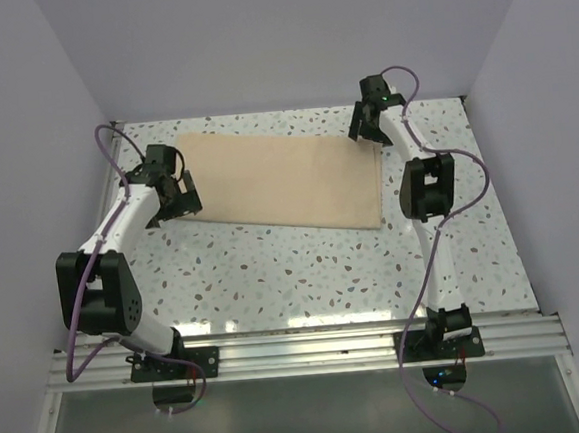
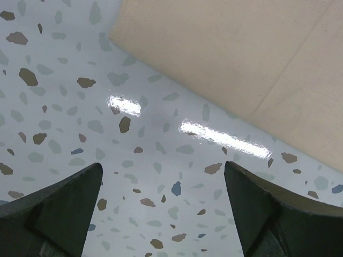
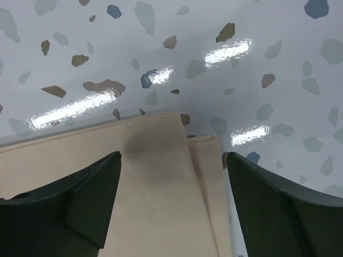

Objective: Open and lay out the surgical kit
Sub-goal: Open the surgical kit at the center of the board.

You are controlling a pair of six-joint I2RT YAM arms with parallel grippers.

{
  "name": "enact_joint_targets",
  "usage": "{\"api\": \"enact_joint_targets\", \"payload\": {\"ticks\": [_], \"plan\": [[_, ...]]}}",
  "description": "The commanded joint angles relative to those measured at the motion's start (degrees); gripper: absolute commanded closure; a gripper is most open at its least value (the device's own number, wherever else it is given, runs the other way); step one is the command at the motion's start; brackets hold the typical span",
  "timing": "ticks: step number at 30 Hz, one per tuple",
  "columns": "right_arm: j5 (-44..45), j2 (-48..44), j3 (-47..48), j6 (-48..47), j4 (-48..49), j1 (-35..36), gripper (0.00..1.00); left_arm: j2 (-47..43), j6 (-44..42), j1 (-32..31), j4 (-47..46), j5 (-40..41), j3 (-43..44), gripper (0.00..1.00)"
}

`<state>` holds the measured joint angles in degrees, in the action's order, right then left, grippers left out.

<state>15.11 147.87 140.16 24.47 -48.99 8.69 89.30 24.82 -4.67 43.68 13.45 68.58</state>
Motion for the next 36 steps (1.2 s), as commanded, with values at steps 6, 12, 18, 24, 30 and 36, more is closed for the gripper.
{"api": "enact_joint_targets", "payload": {"ticks": [6,12,18,24,30,36], "plan": [[-3.8,2.9,3.8,2.0,8.4,0.8,0.20,-1.8,-0.4,-0.2,-1.7,-1.1,-2.2,0.00],[-1.9,5.6,7.8,1.1,10.3,0.7,0.24,-2.1,-0.5,-0.2,-1.8,-0.6,-3.0,0.01],[-2.5,6.9,7.5,1.5,11.3,0.7,0.37,-3.0,-0.3,-0.2,-2.1,0.0,-4.5,0.01],[-2.1,6.8,5.7,2.2,10.1,0.6,0.60,-3.3,-0.2,-0.2,-1.8,0.2,-4.7,0.01],[-0.4,4.6,1.8,1.2,9.2,0.6,0.94,-3.8,-0.1,-0.1,-1.8,0.3,-5.3,0.01],[0.4,1.5,-2.1,-0.6,9.0,0.6,1.00,-6.1,0.3,-0.2,-1.2,0.4,-6.0,0.00]]}}
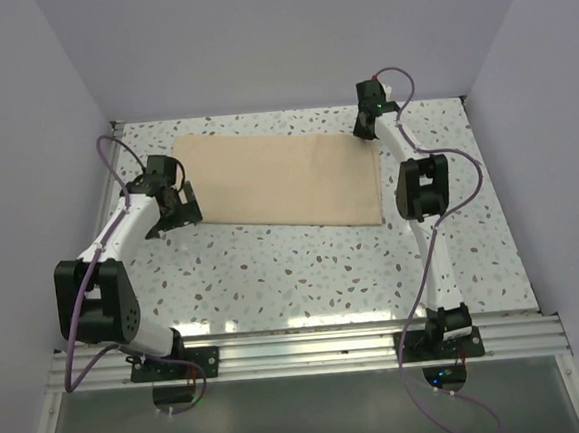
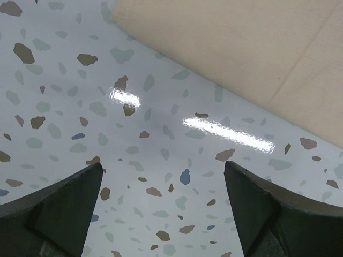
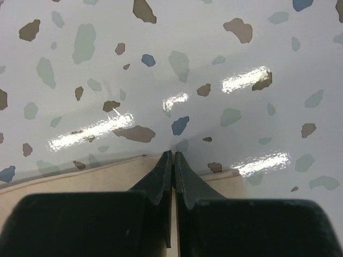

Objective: Open and lay out the surgical kit
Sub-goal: Open the surgical kit at the center of the board.

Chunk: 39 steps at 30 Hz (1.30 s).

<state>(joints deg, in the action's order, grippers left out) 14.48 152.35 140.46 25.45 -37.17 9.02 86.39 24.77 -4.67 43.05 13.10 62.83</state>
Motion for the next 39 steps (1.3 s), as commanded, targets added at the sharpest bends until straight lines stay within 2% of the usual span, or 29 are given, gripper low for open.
{"api": "enact_joint_targets", "payload": {"ticks": [1,9,12,17,20,22,23,24,26,27,29,30,32,33,35,37,39], "plan": [[1.1,-3.5,-3.3,-1.7,-2.7,0.3,1.00,-3.4,0.4,-0.2,-0.3,1.3,0.3,0.00],[-3.3,-14.0,-7.2,-2.4,-0.6,0.3,1.00,-8.0,1.0,-0.1,4.2,2.7,6.7,0.00],[-6.6,-21.6,-11.6,-3.0,0.4,1.1,1.00,-10.5,0.8,-0.1,6.0,2.4,9.4,0.00],[-10.6,-31.7,-15.4,-5.1,-3.9,5.2,1.00,-14.8,0.4,-0.2,10.5,3.2,12.1,0.00],[-13.5,-39.7,-21.9,-5.2,-7.6,10.0,1.00,-19.0,1.8,-0.3,11.4,3.1,10.0,0.00],[-13.3,-45.8,-31.0,-4.2,-9.5,15.1,1.00,-22.0,3.3,-0.3,10.8,2.6,6.2,0.00],[-13.3,-52.5,-34.6,-2.4,-10.1,17.1,1.00,-24.7,3.7,-0.3,10.2,2.6,4.9,0.00],[-12.1,-56.1,-42.2,-1.2,-10.6,19.0,1.00,-25.9,4.3,-0.3,10.0,2.6,2.7,0.00],[-10.5,-63.9,-49.7,3.7,-11.7,24.6,1.00,-28.5,4.8,-0.3,10.6,2.3,1.4,0.00],[-9.8,-71.5,-57.2,5.6,-13.3,26.2,1.00,-29.0,5.4,-0.3,11.2,2.3,1.2,0.00],[-8.2,-80.2,-64.2,11.5,-15.4,30.6,1.00,-30.8,5.9,-0.3,12.1,2.5,1.3,0.00],[-8.0,-87.9,-69.8,13.4,-18.2,31.8,1.00,-31.4,6.4,-0.3,12.1,2.5,1.4,0.00],[-7.5,-94.7,-74.6,18.1,-23.4,34.2,1.00,-32.6,7.4,-0.3,12.1,2.6,1.7,0.00],[-7.1,-101.3,-78.1,19.5,-25.4,34.5,1.00,-33.0,7.6,-0.3,12.0,2.7,1.6,0.00],[-5.6,-106.6,-80.6,21.8,-30.0,34.5,1.00,-34.2,8.2,-0.3,11.0,2.5,1.2,0.00],[-5.1,-110.6,-82.0,22.4,-32.3,34.5,1.00,-35.1,8.3,-0.3,10.2,1.7,0.7,0.00],[-5.2,-110.7,-81.3,22.0,-35.2,34.5,1.00,-35.1,8.5,-0.3,10.3,1.3,1.0,0.00]]}}
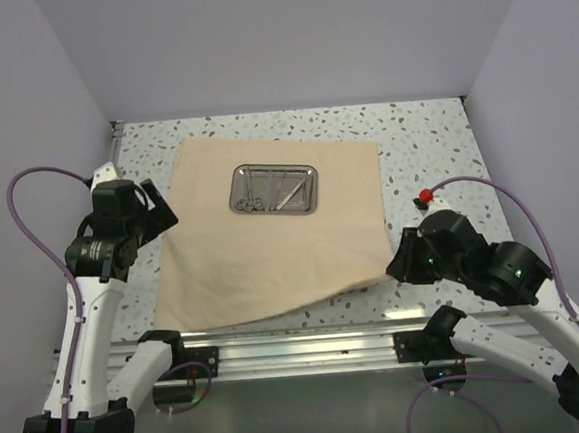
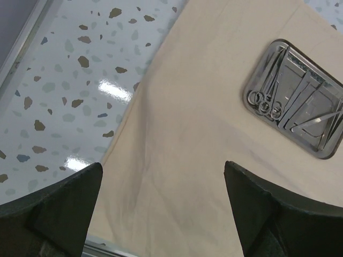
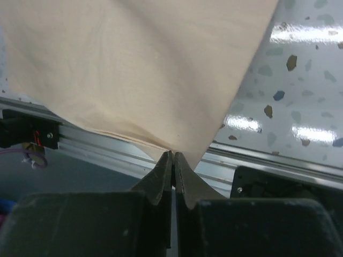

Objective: Open and lay out the surgical kit
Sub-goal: Open the surgical kit at the center of the board, then pick up the medical item from the container.

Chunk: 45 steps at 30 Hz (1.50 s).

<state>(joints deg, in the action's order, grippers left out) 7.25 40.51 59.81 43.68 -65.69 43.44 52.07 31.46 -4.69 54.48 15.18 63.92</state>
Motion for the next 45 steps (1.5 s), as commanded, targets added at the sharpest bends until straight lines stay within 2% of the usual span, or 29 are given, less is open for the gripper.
{"api": "enact_joint_targets", "payload": {"ticks": [1,2,4,9,14,18,21,24,25,26,30,32,34,35,40,45], "plan": [[2.0,1.8,-0.3,4.0,-7.3,0.1,0.48,-0.7,1.9,-0.3,-1.1,-0.9,0.0,0.00],[1.7,2.4,0.1,4.2,-8.5,0.1,0.02,-0.6,1.8,-0.3,-1.0,-1.1,0.1,0.00],[1.0,3.6,1.6,3.8,-8.8,0.1,0.02,-0.1,1.8,-0.3,-0.7,-1.1,0.8,0.00],[0.7,7.4,4.5,2.8,-1.6,0.0,0.02,1.0,0.9,-0.3,-0.6,0.2,2.1,0.00],[9.2,20.2,9.0,-4.4,7.0,-0.8,0.02,5.5,-0.4,-0.3,-4.5,0.8,0.4,0.00],[4.0,43.3,22.1,-13.9,10.6,-8.3,0.02,12.2,-1.7,-0.3,-11.4,-3.5,0.2,0.00],[3.9,56.2,33.4,-19.9,12.3,-9.8,0.02,20.9,-4.2,-0.4,-17.0,-9.3,1.6,0.03],[4.3,64.3,45.2,-24.6,10.7,-9.9,0.02,28.0,-4.7,-3.3,-17.8,-9.8,7.1,0.08],[4.3,68.4,47.8,-25.9,9.6,-9.9,0.02,32.9,-4.8,-4.7,-17.3,-9.1,9.1,0.08],[4.1,70.1,51.4,-26.4,8.5,-10.0,0.02,35.3,-4.6,-7.8,-17.1,-8.1,13.2,0.08],[2.5,73.0,52.5,-26.6,8.6,-10.4,0.02,48.6,-2.6,-13.4,-15.4,-4.4,24.0,0.11],[1.5,72.5,50.9,-25.5,8.8,-10.5,0.03,52.8,-1.0,-14.7,-14.5,-3.4,30.2,0.22],[0.9,71.7,49.1,-24.7,9.7,-10.6,0.04,58.3,0.3,-15.3,-14.7,-2.8,33.3,0.40],[0.9,70.9,47.3,-24.4,9.9,-10.7,0.04,60.2,0.5,-15.3,-14.7,-2.9,36.3,0.43],[1.9,67.7,43.3,-23.4,9.1,-10.6,0.06,71.7,1.8,-16.9,-11.5,-0.2,46.6,0.50],[4.6,63.7,37.6,-23.4,9.8,-10.9,0.06,77.7,3.0,-17.8,-9.0,1.4,53.6,0.50]]}}
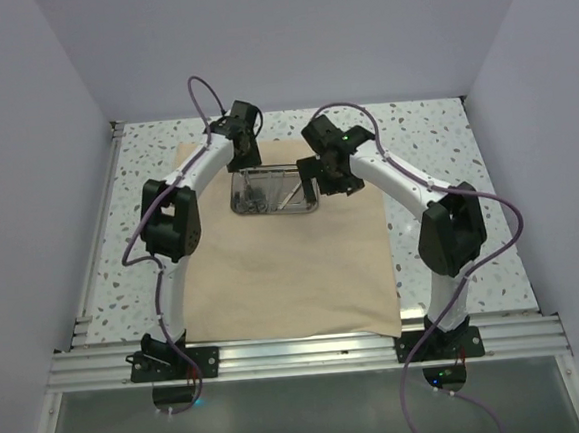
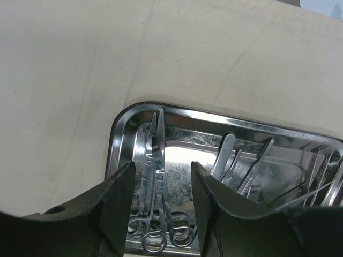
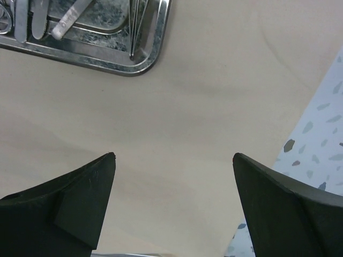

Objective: Open and lay out the surgical kit
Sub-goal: Pick up the medical item from the container.

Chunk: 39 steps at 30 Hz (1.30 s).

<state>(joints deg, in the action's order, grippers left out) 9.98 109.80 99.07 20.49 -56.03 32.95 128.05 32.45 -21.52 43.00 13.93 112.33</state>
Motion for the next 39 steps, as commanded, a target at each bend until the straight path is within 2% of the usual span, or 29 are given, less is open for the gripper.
{"api": "enact_joint_targets", "payload": {"ticks": [1,7,17,29,35,39], "plan": [[2.0,-6.3,-2.4,-0.1,0.1,-0.7,0.06,2.3,2.4,-1.2,2.8,2.9,5.6,0.50],[3.4,-7.9,-5.6,-0.6,-0.1,-1.5,0.06,4.4,3.0,-1.9,2.3,3.3,5.4,0.53],[2.9,-8.4,-8.6,-2.0,0.7,-3.1,0.06,5.1,3.9,-2.3,3.8,8.2,3.0,0.56],[2.7,-7.6,-8.6,-2.9,0.8,-4.3,0.07,6.8,3.6,-2.0,2.1,7.2,0.5,0.60],[2.8,-7.6,-9.5,-2.8,0.9,-4.5,0.08,7.3,3.3,-1.4,1.6,6.5,0.5,0.73],[2.8,-7.7,-9.6,-2.9,1.0,-4.7,0.08,6.9,3.3,-1.2,1.6,6.5,0.6,0.89]]}}
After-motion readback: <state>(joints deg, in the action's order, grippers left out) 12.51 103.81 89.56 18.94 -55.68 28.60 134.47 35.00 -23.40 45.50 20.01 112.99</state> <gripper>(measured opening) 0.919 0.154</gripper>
